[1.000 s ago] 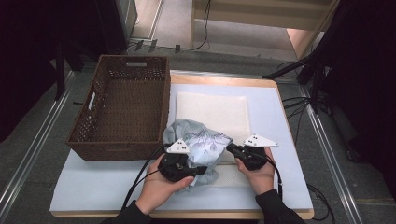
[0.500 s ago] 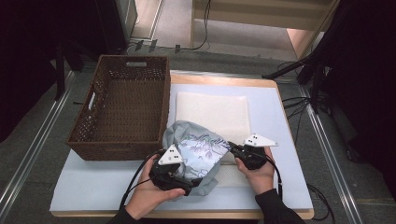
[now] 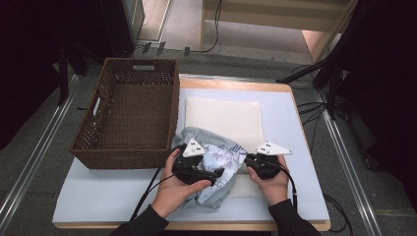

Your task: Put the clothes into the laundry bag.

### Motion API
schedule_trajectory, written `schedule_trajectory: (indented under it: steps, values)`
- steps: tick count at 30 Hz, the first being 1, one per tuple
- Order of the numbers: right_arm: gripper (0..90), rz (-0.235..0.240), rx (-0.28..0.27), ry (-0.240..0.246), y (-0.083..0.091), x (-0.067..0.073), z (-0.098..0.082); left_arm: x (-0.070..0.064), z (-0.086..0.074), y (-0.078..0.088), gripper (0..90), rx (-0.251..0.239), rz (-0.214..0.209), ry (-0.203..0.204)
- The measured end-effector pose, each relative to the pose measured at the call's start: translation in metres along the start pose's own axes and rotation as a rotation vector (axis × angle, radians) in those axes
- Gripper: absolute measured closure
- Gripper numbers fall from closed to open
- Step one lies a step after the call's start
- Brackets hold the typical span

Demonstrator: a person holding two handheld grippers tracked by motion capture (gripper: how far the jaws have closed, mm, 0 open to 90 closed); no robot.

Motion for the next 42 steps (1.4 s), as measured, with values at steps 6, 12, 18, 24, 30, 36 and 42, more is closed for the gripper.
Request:
schedule_trajectory:
  steps: [6, 12, 18, 24, 30, 36, 42]
  values:
    - [87.7, 0.003, 0.001, 0.018, 0.000, 0.002, 0.000, -0.002, -0.019, -0.012, 73.8, 0.063, -0.084, -0.011]
    - [87.8, -0.006, -0.010, 0.006, 0.001, -0.001, 0.002, -0.020, -0.035, 0.010, 76.9, 0.084, -0.252, -0.080]
    - [87.8, -0.014, -0.015, 0.005, 0.001, -0.002, 0.005, -0.024, -0.037, 0.016, 62.9, 0.059, -0.258, -0.108]
    - [87.8, -0.008, -0.016, 0.003, 0.001, -0.002, 0.005, -0.016, -0.006, 0.042, 31.6, -0.060, -0.202, -0.102]
    - [87.8, -0.007, -0.017, 0.004, 0.002, 0.000, 0.006, -0.001, 0.012, 0.019, 27.8, -0.078, -0.042, -0.052]
    - [87.8, 0.003, -0.016, 0.015, 0.003, 0.003, 0.006, 0.005, -0.005, -0.032, 42.3, 0.098, -0.035, 0.024]
    - [87.8, 0.002, -0.015, 0.018, 0.001, 0.003, 0.006, -0.003, -0.011, -0.039, 80.1, 0.165, -0.112, -0.012]
Point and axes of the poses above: each handheld gripper's, and its own axes: y roughly backward along the jaws, z roughly out of its top, x roughly to its left, the point moved 7 cm from there along -y, roughly forward along the jaws, and after that the axes turned 1 degree about -y, right-handed, at the moved point
